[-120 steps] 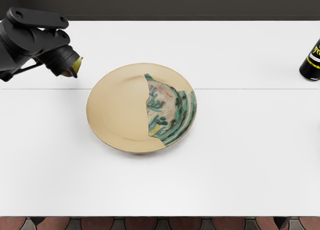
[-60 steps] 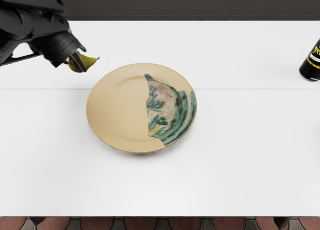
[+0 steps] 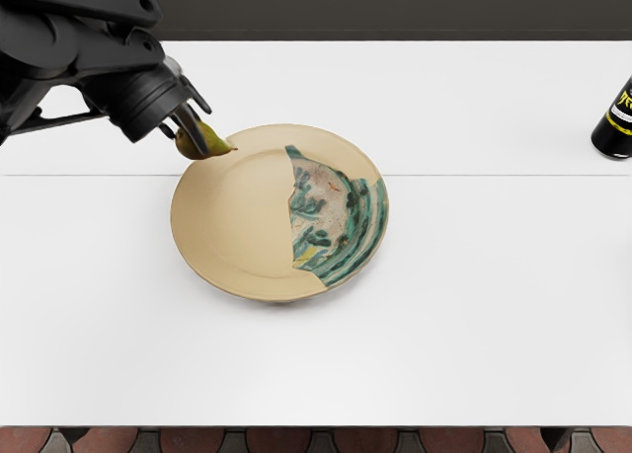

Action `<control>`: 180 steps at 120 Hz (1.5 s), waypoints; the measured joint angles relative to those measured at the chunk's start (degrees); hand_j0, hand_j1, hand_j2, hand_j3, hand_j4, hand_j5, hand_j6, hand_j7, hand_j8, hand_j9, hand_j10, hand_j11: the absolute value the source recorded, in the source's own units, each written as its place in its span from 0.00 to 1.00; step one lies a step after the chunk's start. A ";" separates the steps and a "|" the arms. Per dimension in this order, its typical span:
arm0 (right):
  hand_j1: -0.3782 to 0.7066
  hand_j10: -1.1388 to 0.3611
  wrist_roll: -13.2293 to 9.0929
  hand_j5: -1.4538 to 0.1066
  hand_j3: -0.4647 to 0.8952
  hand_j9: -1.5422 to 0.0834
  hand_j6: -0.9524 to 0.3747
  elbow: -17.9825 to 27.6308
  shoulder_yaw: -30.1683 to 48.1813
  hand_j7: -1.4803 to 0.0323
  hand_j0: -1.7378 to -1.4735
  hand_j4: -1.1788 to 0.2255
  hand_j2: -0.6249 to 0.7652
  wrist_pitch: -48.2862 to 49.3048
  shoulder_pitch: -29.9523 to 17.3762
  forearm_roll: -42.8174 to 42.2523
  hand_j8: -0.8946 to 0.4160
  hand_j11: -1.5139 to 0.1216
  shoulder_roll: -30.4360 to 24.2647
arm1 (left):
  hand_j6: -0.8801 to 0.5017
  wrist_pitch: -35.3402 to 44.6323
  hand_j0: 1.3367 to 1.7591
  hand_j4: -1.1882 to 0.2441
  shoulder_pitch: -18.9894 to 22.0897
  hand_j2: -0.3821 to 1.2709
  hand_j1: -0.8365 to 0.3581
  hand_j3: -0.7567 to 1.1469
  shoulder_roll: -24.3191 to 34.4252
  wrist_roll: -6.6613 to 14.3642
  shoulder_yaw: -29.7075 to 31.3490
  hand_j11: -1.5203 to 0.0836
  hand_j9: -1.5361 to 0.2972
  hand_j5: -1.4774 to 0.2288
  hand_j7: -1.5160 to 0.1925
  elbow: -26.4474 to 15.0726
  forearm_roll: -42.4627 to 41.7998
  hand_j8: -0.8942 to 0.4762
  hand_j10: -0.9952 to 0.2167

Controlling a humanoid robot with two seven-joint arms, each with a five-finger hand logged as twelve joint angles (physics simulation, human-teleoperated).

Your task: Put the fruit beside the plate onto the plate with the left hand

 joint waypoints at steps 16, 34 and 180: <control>0.05 0.74 -0.01 0.91 0.34 0.93 0.70 0.00 -0.01 0.96 0.30 0.82 0.45 0.00 0.00 0.00 0.66 0.91 0.00 | 0.24 0.21 0.76 0.30 0.06 0.72 0.32 0.40 -1.75 0.01 -1.02 0.31 0.28 0.24 0.28 -0.55 -0.03 0.31 0.18; 0.05 0.74 0.00 0.91 0.34 0.93 0.70 0.00 0.00 0.96 0.30 0.82 0.45 0.00 -0.01 0.00 0.66 0.91 0.00 | 0.24 2.95 0.76 0.29 0.29 0.76 0.29 0.40 -4.55 0.03 -2.45 0.31 0.28 0.24 0.28 -1.65 -0.06 0.31 0.18; 0.05 0.74 0.00 0.91 0.34 0.93 0.70 0.00 0.00 0.96 0.30 0.82 0.45 0.00 -0.01 0.00 0.66 0.91 0.00 | 0.61 1.03 0.76 0.80 1.84 0.25 0.95 0.40 2.30 -0.01 -9.36 0.91 0.81 0.83 0.85 -6.40 0.27 0.63 0.78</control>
